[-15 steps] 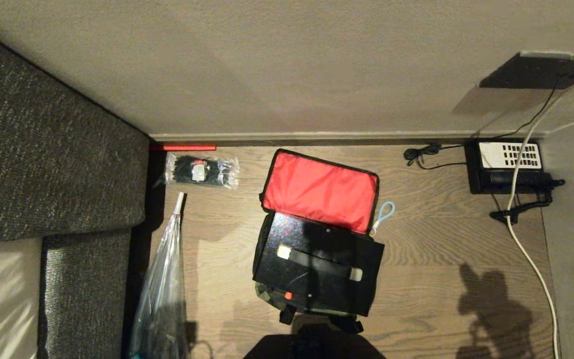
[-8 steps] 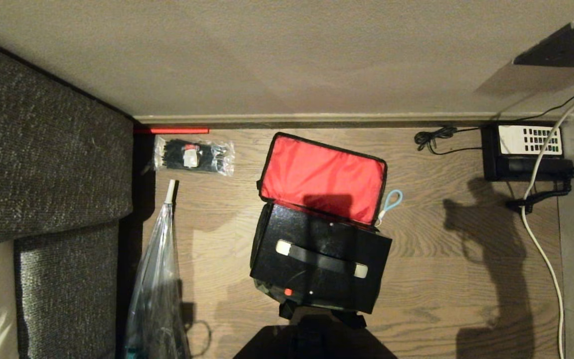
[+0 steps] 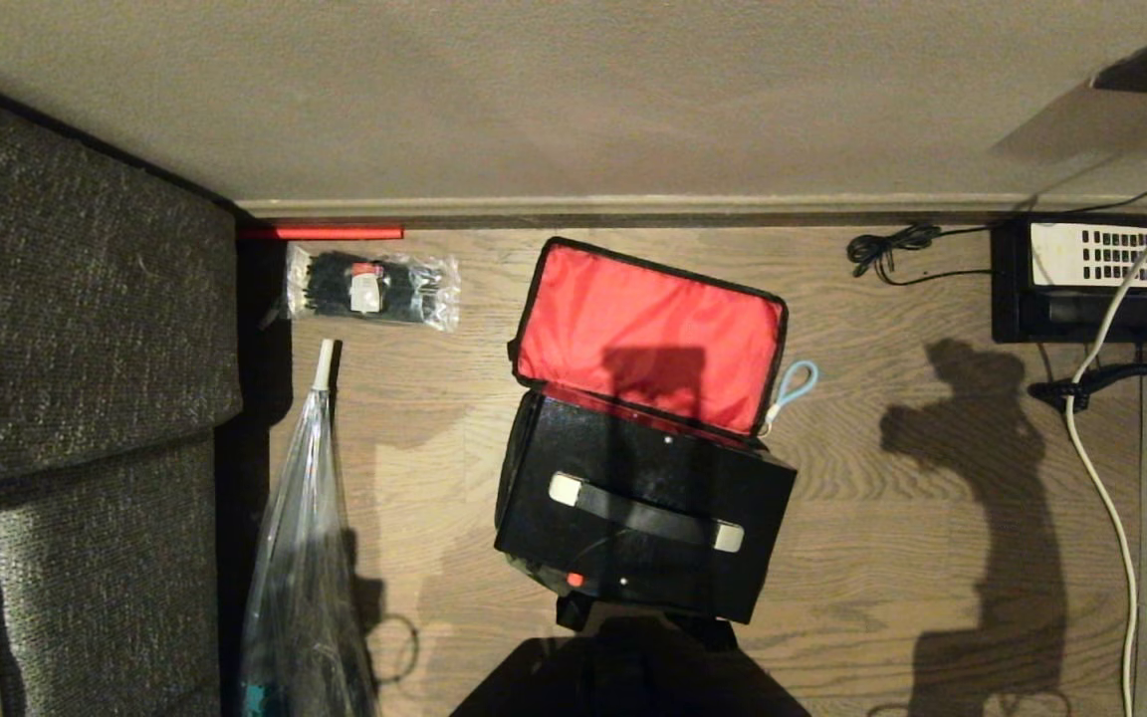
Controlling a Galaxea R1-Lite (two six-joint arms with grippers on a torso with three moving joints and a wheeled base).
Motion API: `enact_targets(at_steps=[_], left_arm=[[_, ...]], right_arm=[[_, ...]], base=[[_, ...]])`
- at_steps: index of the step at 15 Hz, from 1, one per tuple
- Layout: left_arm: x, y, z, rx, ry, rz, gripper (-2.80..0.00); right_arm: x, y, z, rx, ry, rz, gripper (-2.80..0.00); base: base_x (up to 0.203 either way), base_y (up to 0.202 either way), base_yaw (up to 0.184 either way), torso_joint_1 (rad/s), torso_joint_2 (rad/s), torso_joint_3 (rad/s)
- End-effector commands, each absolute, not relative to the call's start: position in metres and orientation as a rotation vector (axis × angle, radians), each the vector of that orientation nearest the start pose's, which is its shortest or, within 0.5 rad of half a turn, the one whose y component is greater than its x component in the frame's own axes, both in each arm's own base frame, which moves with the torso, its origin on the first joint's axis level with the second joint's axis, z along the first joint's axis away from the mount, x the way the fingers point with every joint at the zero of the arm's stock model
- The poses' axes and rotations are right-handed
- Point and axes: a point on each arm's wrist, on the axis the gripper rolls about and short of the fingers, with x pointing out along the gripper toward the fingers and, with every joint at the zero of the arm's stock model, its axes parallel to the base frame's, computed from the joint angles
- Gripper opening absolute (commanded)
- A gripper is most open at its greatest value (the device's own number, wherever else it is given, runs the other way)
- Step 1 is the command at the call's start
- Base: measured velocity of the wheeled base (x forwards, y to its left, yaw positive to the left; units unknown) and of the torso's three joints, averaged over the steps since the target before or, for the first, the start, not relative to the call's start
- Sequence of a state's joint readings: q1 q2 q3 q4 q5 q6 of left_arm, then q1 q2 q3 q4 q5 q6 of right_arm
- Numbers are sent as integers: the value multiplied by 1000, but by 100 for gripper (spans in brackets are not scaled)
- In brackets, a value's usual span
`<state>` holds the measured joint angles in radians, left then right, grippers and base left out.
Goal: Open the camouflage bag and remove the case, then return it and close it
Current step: Close the top of the storage box
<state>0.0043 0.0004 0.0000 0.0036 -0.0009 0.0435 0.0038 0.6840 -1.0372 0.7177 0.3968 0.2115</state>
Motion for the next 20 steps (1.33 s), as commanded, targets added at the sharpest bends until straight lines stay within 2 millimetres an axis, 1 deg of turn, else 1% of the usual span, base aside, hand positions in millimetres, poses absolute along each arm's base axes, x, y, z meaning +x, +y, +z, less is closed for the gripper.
enact_targets(at_steps=[1, 4, 6, 7, 9, 10, 13, 15, 16, 18, 20], left_arm=[[-23, 0, 75, 35, 3, 5, -280], [-23, 0, 75, 34, 3, 6, -280], [-23, 0, 75, 35, 3, 5, -280], [-23, 0, 75, 34, 3, 5, -280], [-23, 0, 75, 34, 3, 5, -280], [-23, 0, 75, 35, 3, 6, -280], [-23, 0, 75, 34, 3, 5, -280], [-23, 0, 75, 34, 3, 6, -280], [-23, 0, 75, 34, 4, 5, -280], [-23, 0, 75, 34, 5, 6, -280], [-23, 0, 75, 34, 4, 5, -280]], right_arm=[[17, 9, 260, 311, 519, 358, -280], [60, 10, 241, 390, 608, 369, -280], [91, 12, 218, 418, 657, 385, -280], [112, 14, 202, 422, 682, 399, -280], [157, 19, 177, 459, 718, 411, -280], [182, 23, 171, 516, 698, 422, -280], [254, 34, 172, 702, 588, 495, -280], [296, 40, 171, 747, 517, 548, -280], [314, 43, 167, 752, 486, 567, 0], [344, 46, 155, 764, 469, 572, 0], [370, 46, 139, 766, 466, 558, 0]], base=[[0, 0, 0, 0, 0, 0], [0, 0, 0, 0, 0, 0], [0, 0, 0, 0, 0, 0], [0, 0, 0, 0, 0, 0], [0, 0, 0, 0, 0, 0], [0, 0, 0, 0, 0, 0], [0, 0, 0, 0, 0, 0], [0, 0, 0, 0, 0, 0], [0, 0, 0, 0, 0, 0], [0, 0, 0, 0, 0, 0], [0, 0, 0, 0, 0, 0]])
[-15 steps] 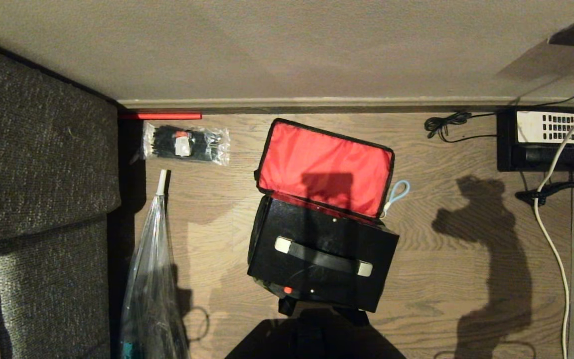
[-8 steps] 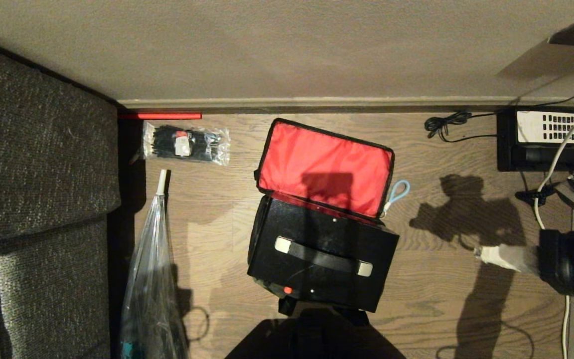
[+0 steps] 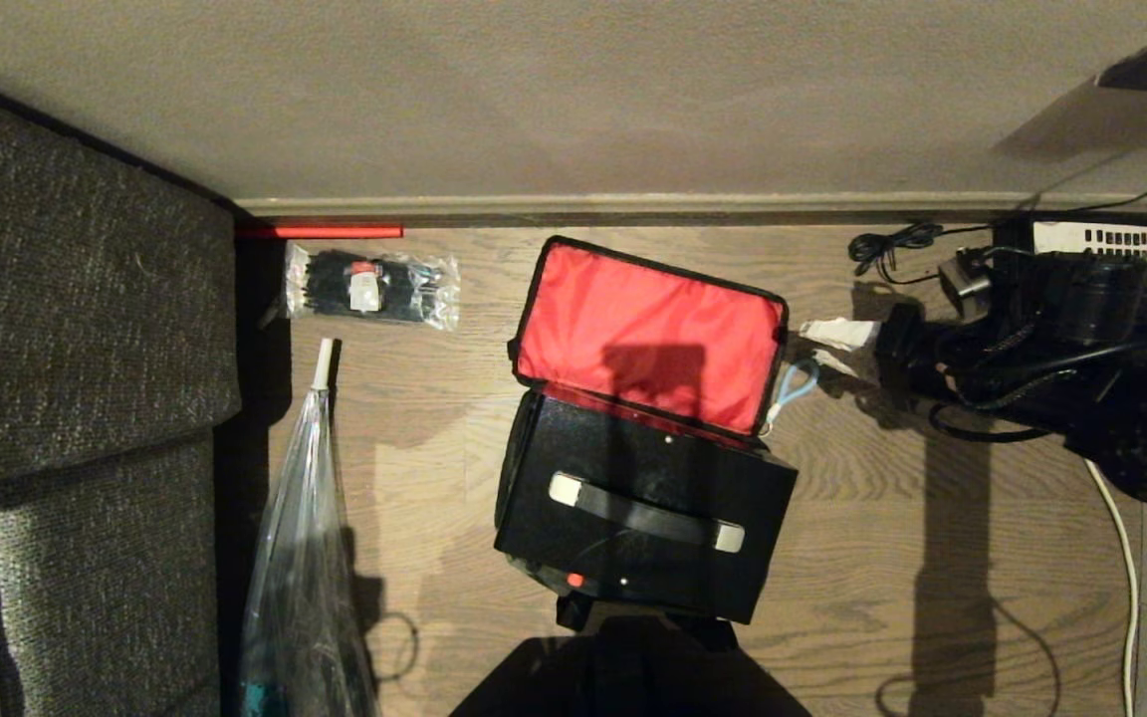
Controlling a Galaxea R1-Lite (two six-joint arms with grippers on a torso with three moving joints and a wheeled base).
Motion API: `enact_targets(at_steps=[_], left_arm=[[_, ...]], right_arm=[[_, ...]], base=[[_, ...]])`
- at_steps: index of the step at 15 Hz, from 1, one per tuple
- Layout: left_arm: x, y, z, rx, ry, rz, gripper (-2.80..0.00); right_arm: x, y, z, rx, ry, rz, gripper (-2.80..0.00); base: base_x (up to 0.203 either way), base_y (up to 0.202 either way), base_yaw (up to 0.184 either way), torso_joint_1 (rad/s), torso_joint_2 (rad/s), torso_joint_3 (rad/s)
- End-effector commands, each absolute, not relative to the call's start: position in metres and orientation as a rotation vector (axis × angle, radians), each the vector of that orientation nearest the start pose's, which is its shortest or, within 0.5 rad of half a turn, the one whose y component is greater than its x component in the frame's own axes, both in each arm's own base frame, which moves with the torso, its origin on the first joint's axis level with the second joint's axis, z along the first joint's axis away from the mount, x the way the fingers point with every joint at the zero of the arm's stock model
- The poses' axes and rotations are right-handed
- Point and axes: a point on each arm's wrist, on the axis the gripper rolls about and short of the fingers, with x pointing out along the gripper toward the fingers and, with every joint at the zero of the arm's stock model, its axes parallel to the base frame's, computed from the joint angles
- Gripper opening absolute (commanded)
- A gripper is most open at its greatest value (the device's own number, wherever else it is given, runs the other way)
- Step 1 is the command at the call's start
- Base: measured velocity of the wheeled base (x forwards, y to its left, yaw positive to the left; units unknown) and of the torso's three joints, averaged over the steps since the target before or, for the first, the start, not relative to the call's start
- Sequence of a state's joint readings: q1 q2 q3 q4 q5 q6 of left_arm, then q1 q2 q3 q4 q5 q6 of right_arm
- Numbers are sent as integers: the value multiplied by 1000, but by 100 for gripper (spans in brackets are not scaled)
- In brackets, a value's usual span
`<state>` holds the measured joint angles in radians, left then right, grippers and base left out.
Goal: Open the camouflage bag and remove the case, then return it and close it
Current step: Close the top of the storage box
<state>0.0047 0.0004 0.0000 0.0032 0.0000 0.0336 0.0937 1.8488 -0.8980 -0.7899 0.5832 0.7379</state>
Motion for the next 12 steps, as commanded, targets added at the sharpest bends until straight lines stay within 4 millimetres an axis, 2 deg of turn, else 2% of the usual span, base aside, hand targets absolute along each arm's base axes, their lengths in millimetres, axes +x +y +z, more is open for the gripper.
enact_targets(at_steps=[1, 4, 6, 8, 10, 12], left_arm=[[-23, 0, 75, 34, 4, 5, -280], [-23, 0, 75, 34, 3, 5, -280], [-23, 0, 75, 34, 3, 6, -280], [-23, 0, 75, 34, 3, 5, -280], [-23, 0, 75, 34, 3, 6, -280], [-23, 0, 75, 34, 3, 5, -280]], right_arm=[[383, 47, 133, 764, 448, 559, 0], [405, 48, 116, 757, 389, 558, 0], [418, 47, 115, 747, 309, 509, 0], [422, 47, 106, 749, 311, 486, 0], [426, 48, 107, 776, 308, 478, 0], [429, 53, 115, 894, 303, 497, 0]], base=[[0, 0, 0, 0, 0, 0], [0, 0, 0, 0, 0, 0], [0, 0, 0, 0, 0, 0], [0, 0, 0, 0, 0, 0], [0, 0, 0, 0, 0, 0], [0, 0, 0, 0, 0, 0]])
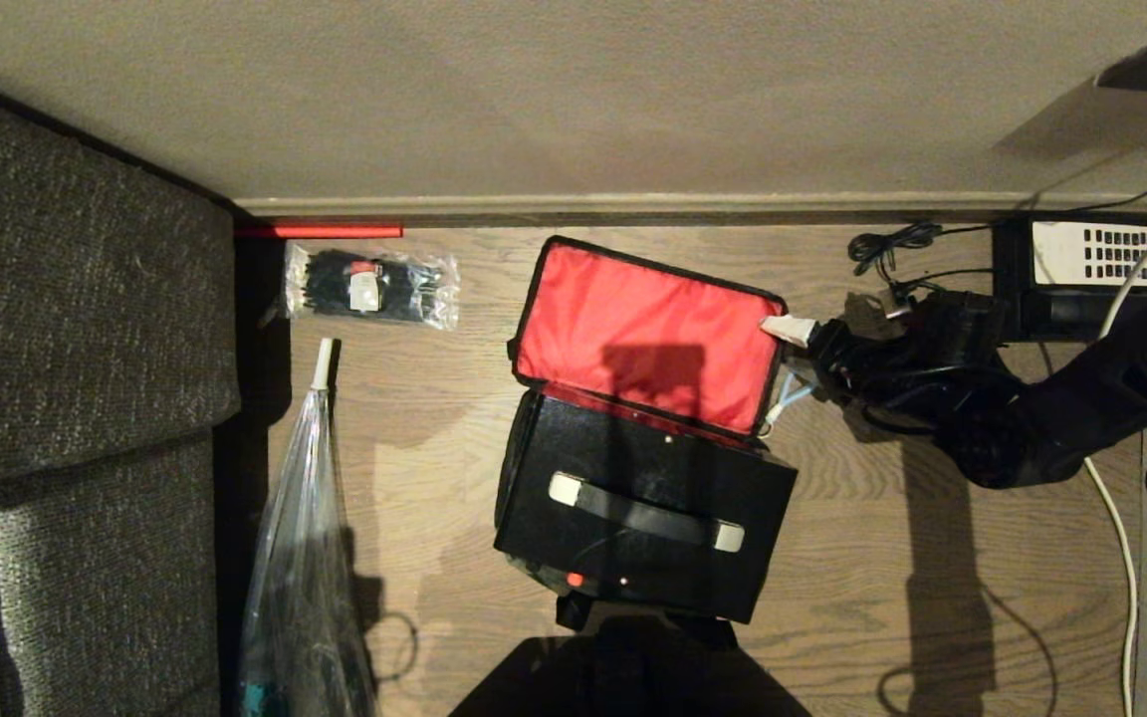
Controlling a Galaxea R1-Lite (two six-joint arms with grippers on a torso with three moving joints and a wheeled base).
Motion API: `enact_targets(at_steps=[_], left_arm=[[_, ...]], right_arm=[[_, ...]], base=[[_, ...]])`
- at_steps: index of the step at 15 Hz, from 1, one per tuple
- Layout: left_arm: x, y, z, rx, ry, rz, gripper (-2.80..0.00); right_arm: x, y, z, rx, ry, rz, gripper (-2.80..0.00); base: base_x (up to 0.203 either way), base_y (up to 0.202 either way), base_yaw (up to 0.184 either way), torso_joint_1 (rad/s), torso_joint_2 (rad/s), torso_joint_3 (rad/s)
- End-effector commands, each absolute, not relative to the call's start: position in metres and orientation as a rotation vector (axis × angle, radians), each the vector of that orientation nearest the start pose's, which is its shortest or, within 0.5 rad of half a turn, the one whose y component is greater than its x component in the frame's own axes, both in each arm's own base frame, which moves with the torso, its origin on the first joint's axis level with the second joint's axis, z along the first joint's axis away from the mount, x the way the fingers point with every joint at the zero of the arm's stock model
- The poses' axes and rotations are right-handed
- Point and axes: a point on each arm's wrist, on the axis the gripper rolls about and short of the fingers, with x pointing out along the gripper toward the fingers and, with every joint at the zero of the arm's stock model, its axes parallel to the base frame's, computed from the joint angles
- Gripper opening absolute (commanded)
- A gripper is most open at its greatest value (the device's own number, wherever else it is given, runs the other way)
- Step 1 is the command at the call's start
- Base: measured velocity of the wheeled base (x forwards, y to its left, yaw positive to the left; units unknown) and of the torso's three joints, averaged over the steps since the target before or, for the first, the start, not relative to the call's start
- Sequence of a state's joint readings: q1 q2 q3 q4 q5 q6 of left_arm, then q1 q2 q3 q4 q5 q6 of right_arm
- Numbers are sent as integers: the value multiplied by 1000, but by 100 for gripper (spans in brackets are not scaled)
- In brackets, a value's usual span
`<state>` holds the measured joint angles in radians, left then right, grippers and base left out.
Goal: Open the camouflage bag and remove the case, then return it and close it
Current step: Close the top of the storage box
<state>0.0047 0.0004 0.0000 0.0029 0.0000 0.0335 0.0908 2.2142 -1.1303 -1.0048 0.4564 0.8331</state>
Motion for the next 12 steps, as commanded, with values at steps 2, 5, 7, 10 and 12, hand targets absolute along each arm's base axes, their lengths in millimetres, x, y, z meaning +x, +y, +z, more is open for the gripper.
enact_targets(at_steps=[2, 5, 7, 10, 12], left_arm=[[-23, 0, 75, 34, 3, 5, -280], [-23, 0, 75, 35, 3, 5, -280], [-23, 0, 75, 34, 3, 6, -280], [-23, 0, 75, 34, 3, 6, -280], [-23, 0, 75, 34, 3, 5, -280]], right_arm=[[430, 58, 123, 952, 272, 530, 0], [431, 67, 132, 1054, 200, 612, 0], [433, 69, 139, 1086, 187, 630, 0], [432, 79, 137, 1096, 168, 664, -280], [430, 79, 141, 1089, 140, 690, -280]], base=[[0, 0, 0, 0, 0, 0], [0, 0, 0, 0, 0, 0], [0, 0, 0, 0, 0, 0], [0, 0, 0, 0, 0, 0], [0, 0, 0, 0, 0, 0]])
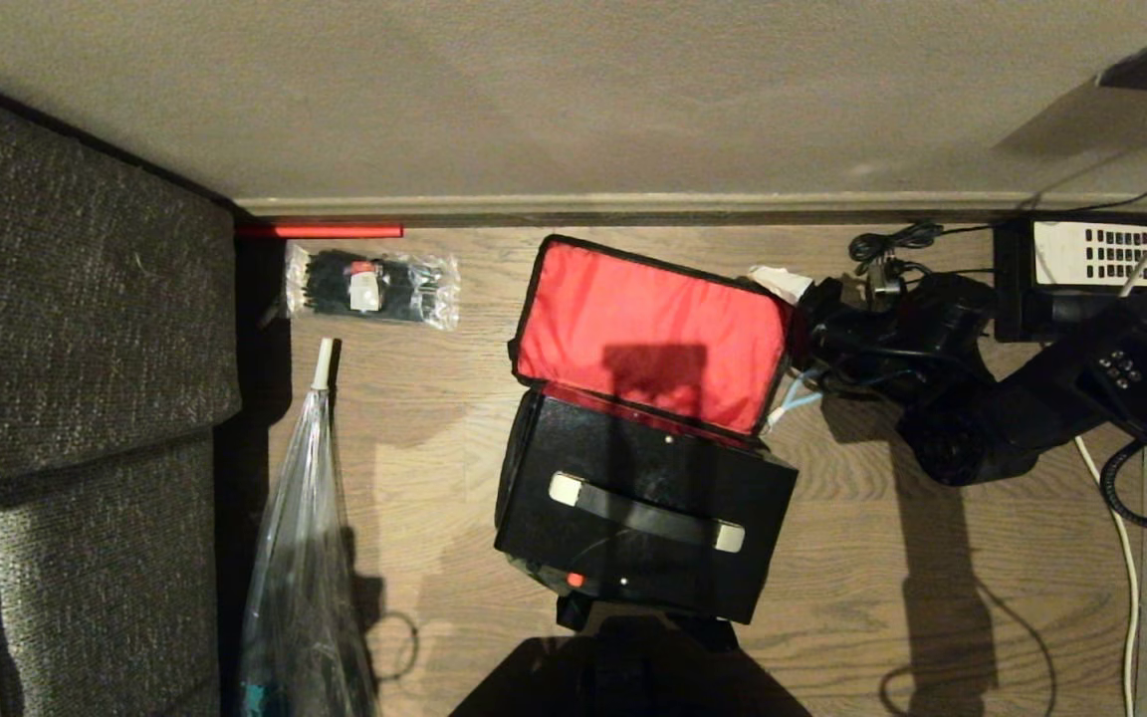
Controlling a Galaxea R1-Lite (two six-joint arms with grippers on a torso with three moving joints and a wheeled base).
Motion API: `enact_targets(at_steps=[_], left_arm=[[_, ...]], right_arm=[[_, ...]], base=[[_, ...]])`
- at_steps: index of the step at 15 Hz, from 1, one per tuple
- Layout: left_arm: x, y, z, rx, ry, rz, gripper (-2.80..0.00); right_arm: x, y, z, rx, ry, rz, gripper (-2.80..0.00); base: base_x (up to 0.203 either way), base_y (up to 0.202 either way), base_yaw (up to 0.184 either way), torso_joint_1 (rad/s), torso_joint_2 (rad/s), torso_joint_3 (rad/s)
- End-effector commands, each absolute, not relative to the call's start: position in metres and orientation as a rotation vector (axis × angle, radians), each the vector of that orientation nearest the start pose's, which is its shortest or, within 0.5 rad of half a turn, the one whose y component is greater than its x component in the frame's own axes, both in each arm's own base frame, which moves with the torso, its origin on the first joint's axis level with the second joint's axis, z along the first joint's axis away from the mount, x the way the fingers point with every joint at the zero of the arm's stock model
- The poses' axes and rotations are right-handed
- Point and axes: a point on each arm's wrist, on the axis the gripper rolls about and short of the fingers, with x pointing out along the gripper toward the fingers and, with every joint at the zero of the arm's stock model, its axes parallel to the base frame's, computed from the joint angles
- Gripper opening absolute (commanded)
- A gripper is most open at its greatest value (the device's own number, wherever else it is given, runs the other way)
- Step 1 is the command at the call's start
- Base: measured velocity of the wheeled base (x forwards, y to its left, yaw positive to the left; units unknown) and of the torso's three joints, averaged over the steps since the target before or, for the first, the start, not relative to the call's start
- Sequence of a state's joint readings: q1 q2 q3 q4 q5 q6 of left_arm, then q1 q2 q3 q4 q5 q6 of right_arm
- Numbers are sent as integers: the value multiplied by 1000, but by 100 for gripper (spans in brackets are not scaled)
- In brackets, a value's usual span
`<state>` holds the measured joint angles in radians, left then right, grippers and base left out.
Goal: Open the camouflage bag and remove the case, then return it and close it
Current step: Close the top of the storage box
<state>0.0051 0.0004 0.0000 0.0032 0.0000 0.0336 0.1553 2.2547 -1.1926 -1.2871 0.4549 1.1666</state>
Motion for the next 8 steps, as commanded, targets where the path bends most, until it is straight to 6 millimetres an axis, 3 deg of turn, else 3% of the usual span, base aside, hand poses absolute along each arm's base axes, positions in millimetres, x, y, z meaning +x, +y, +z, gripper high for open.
enact_targets(at_steps=[1, 8], left_arm=[[-23, 0, 75, 34, 3, 5, -280], [-23, 0, 75, 34, 3, 6, -280]], right_arm=[[427, 79, 141, 1085, 141, 701, -280], [401, 74, 140, 1017, 193, 716, -280]], base=[[0, 0, 0, 0, 0, 0], [0, 0, 0, 0, 0, 0]])
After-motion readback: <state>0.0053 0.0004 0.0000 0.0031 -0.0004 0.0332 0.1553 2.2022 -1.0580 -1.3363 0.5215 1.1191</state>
